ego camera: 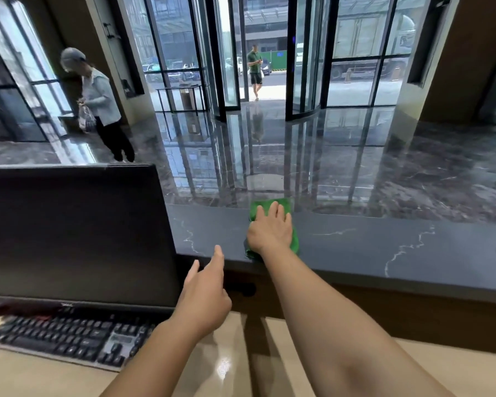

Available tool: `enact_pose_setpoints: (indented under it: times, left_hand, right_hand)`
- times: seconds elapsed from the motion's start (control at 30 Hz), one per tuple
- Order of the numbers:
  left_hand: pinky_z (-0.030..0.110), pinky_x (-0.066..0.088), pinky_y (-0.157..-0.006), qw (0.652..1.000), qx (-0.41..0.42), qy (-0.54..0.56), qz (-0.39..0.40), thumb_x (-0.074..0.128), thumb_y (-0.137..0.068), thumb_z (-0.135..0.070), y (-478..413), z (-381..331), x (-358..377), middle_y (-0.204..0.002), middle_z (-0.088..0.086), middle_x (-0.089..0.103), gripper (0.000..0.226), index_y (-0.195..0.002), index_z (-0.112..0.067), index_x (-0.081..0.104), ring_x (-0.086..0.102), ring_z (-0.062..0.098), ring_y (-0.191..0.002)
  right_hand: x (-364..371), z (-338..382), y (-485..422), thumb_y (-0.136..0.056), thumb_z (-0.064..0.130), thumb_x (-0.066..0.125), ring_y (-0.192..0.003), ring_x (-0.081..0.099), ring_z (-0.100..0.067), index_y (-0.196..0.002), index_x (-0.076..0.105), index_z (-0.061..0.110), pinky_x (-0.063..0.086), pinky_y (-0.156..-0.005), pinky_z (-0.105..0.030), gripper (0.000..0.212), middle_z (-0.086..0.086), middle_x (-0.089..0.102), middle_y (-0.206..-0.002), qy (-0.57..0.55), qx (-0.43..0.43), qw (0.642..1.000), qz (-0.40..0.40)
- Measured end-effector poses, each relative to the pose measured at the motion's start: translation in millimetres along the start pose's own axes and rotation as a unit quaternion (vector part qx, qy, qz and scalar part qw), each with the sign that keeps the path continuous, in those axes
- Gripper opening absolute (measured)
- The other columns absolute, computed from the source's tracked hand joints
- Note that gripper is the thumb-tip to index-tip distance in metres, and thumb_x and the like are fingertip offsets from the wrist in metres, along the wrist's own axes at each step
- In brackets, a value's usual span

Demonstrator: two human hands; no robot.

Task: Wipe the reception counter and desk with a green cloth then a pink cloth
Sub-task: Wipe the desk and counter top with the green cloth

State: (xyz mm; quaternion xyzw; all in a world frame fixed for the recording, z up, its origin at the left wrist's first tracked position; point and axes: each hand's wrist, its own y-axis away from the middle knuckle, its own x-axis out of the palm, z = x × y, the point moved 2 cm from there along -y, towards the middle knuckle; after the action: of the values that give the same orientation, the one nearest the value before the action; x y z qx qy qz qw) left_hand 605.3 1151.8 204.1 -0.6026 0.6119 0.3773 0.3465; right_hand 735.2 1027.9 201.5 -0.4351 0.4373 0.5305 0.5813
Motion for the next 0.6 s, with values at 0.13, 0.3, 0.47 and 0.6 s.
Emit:
enact_pose_setpoints:
  times: [0.13, 0.3, 0.47, 0.6]
  left_hand:
    - [0.027, 0.004, -0.12, 1.0, -0.019, 0.008, -0.003, 0.036, -0.09, 0.003, 2.8, 15.6, -0.1, -0.127, -0.002, 0.059, 0.081, -0.153, -0.02, -0.009, 0.017, 0.02, -0.145]
    - [0.029, 0.015, -0.118, 0.999, -0.035, 0.019, 0.003, 0.036, -0.09, 0.005, 4.9, 24.9, -4.4, -0.153, -0.003, 0.033, 0.082, -0.153, -0.022, -0.008, 0.005, 0.022, -0.148]
    - [0.028, 0.02, -0.117, 0.999, -0.035, 0.001, 0.007, 0.038, -0.09, 0.003, 5.6, 24.0, -5.3, -0.159, 0.001, 0.02, 0.081, -0.153, -0.019, -0.009, 0.01, 0.02, -0.147]
    - [0.031, 0.021, -0.117, 0.999, -0.033, -0.023, 0.005, 0.04, -0.09, 0.002, 7.2, 8.8, -3.2, -0.157, 0.007, 0.023, 0.081, -0.153, -0.015, -0.008, 0.013, 0.023, -0.147]
  right_hand:
    - [14.4, 50.9, -13.1, -0.1, 0.031, 0.038, -0.15, -0.002, -0.03, -0.155, 0.015, 0.021, 0.003, -0.121, -0.045, 0.06, -0.015, -0.003, -0.163, 0.001, -0.096, 0.995, 0.04]
    - [24.2, 101.2, -19.8, -0.103, 0.033, 0.028, -0.151, -0.002, -0.026, -0.155, 0.019, 0.023, 0.002, -0.121, -0.043, 0.053, -0.011, -0.003, -0.164, 0.01, -0.227, 0.97, 0.085]
    - [26.8, 95.1, -14.2, -0.105, 0.034, 0.026, -0.151, -0.001, -0.024, -0.155, 0.014, 0.027, 0.003, -0.121, -0.04, 0.053, -0.008, -0.002, -0.164, 0.024, -0.259, 0.961, 0.09]
    - [19.4, 62.4, -5.9, -0.104, 0.034, 0.025, -0.151, 0.001, -0.022, -0.156, 0.014, 0.028, 0.004, -0.121, -0.04, 0.053, -0.007, 0.001, -0.164, 0.014, -0.24, 0.968, 0.078]
